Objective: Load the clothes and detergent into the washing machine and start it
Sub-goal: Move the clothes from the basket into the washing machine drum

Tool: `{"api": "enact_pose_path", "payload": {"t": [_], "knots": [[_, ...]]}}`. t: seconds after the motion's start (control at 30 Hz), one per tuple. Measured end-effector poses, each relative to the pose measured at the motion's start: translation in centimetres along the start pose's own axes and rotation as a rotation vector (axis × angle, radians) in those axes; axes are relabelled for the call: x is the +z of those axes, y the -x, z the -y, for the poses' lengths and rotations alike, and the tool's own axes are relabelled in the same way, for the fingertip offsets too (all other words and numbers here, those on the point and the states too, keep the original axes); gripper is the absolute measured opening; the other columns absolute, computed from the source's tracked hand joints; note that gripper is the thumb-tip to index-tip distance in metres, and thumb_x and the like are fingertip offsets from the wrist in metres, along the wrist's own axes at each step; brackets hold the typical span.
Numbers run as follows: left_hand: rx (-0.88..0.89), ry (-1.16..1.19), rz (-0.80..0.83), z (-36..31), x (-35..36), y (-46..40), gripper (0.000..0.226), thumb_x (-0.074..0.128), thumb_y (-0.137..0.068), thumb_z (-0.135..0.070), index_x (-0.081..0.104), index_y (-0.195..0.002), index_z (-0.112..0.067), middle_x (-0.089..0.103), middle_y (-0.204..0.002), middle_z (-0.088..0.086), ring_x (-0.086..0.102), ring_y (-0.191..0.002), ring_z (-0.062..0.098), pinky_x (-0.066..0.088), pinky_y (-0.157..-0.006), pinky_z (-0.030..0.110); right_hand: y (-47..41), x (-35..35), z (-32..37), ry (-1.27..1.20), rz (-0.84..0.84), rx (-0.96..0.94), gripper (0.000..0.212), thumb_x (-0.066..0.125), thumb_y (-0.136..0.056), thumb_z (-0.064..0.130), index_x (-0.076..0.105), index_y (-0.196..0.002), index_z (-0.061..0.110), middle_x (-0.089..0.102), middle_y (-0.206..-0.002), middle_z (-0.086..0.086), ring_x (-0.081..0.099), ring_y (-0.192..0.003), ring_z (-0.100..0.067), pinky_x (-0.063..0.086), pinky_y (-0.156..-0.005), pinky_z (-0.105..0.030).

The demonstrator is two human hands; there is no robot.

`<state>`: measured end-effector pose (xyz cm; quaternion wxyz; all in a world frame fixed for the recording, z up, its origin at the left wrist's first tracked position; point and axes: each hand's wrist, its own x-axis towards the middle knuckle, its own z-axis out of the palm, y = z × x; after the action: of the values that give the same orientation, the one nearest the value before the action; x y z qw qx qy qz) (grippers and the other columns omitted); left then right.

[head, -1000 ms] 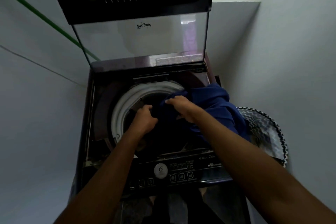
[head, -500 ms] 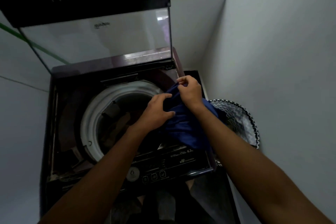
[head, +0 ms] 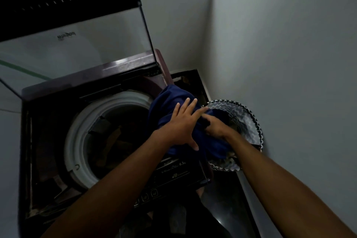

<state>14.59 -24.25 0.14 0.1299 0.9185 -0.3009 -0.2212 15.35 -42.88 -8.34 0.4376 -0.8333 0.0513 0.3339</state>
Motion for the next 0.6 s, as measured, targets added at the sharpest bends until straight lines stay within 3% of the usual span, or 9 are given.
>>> {"api": "enact_pose_path", "payload": {"t": [0.1, 0.2, 0.27, 0.3, 0.33, 0.37, 0.4, 0.47, 0.6], "knots": [[-0.014, 0.014, -0.004, -0.1, -0.1, -0.9, 0.132, 0.092, -0.053, -0.047, 0.007, -0.154, -0.041, -0.011, -0.166, 0.004, -0.018, -0.151, 0.028, -0.008, -0.120, 0.056, -0.4, 0.2, -1.8, 0.292, 0.152, 0.058, 0.115, 0.078, -0.067, -0.003, 0.015, -0.158, 0.025, 0.017, -0.164, -0.004, 0.013, -0.151, -0.030, 0.032, -0.115, -0.049], [-0.049, 0.013, 0.004, -0.2, -0.2, -1.5, 0.123, 0.091, -0.058, -0.046, 0.015, -0.154, -0.039, -0.008, -0.166, 0.004, -0.012, -0.152, 0.029, -0.005, -0.121, 0.054, 0.0, 0.7, -1.0, 0.419, 0.135, 0.074, 0.118, 0.084, -0.072, 0.011, 0.007, -0.158, 0.030, -0.001, -0.166, 0.006, -0.007, -0.153, -0.023, 0.011, -0.118, -0.061], [-0.078, 0.027, 0.000, -0.2, -0.1, -1.8, 0.119, 0.089, -0.060, -0.047, 0.018, -0.155, -0.036, -0.004, -0.166, 0.006, -0.006, -0.152, 0.029, -0.005, -0.121, 0.051, 0.3, 1.2, 0.0, 0.427, 0.033, 0.016, 0.096, 0.079, -0.078, 0.013, 0.024, -0.155, 0.028, 0.013, -0.165, 0.004, 0.003, -0.153, -0.021, 0.014, -0.115, -0.061], [-0.090, 0.035, -0.006, -0.2, 0.0, -1.8, 0.116, 0.088, -0.062, -0.049, 0.019, -0.155, -0.035, -0.002, -0.166, 0.007, -0.003, -0.153, 0.028, -0.004, -0.121, 0.050, 0.2, 1.2, 0.3, 0.402, -0.026, -0.026, 0.073, 0.074, -0.081, 0.013, 0.042, -0.145, 0.025, 0.030, -0.159, 0.000, 0.018, -0.150, -0.023, 0.023, -0.112, -0.059], [-0.100, 0.039, -0.015, -0.1, 0.0, -1.9, 0.114, 0.086, -0.064, -0.050, 0.020, -0.155, -0.034, 0.000, -0.166, 0.007, 0.000, -0.152, 0.027, -0.004, -0.121, 0.048, 0.1, 1.3, 0.6, 0.366, -0.079, -0.060, 0.044, 0.068, -0.083, 0.012, 0.058, -0.125, 0.022, 0.051, -0.143, -0.005, 0.038, -0.139, -0.028, 0.035, -0.105, -0.056], [-0.106, 0.037, -0.023, 0.0, 0.1, -1.9, 0.112, 0.085, -0.065, -0.051, 0.020, -0.155, -0.032, 0.002, -0.166, 0.008, 0.003, -0.152, 0.026, -0.004, -0.120, 0.046, 0.1, 1.4, 1.0, 0.336, -0.124, -0.066, 0.017, 0.064, -0.085, 0.011, 0.062, -0.100, 0.018, 0.065, -0.118, -0.010, 0.056, -0.118, -0.032, 0.046, -0.093, -0.050], [-0.110, 0.036, -0.031, 0.1, 0.2, -1.9, 0.110, 0.084, -0.067, -0.051, 0.021, -0.155, -0.030, 0.003, -0.166, 0.008, 0.006, -0.152, 0.026, -0.003, -0.120, 0.045, 0.1, 1.4, 1.4, 0.310, -0.168, -0.062, 0.007, 0.061, -0.085, 0.010, 0.059, -0.083, 0.015, 0.068, -0.096, -0.013, 0.063, -0.097, -0.034, 0.049, -0.077, -0.045], [-0.123, 0.038, -0.056, 0.3, 0.2, -1.8, 0.108, 0.081, -0.070, -0.053, 0.021, -0.155, -0.028, 0.008, -0.165, 0.007, 0.011, -0.150, 0.024, -0.001, -0.119, 0.042, -0.2, 1.2, 1.9, 0.258, -0.273, -0.006, 0.015, 0.057, -0.086, 0.011, 0.054, -0.071, 0.013, 0.068, -0.086, -0.018, 0.064, -0.084, -0.038, 0.042, -0.062, -0.036], [-0.169, 0.031, -0.168, 0.4, -0.2, -1.4, 0.103, 0.077, -0.075, -0.052, 0.018, -0.156, -0.025, 0.034, -0.156, -0.001, 0.030, -0.142, 0.021, 0.015, -0.116, 0.041, -0.1, 0.1, 3.7, 0.087, -0.439, 0.020, 0.002, 0.055, -0.079, 0.012, 0.055, -0.079, 0.014, 0.066, -0.085, -0.015, 0.061, -0.080, -0.033, 0.039, -0.064, -0.032]]}}
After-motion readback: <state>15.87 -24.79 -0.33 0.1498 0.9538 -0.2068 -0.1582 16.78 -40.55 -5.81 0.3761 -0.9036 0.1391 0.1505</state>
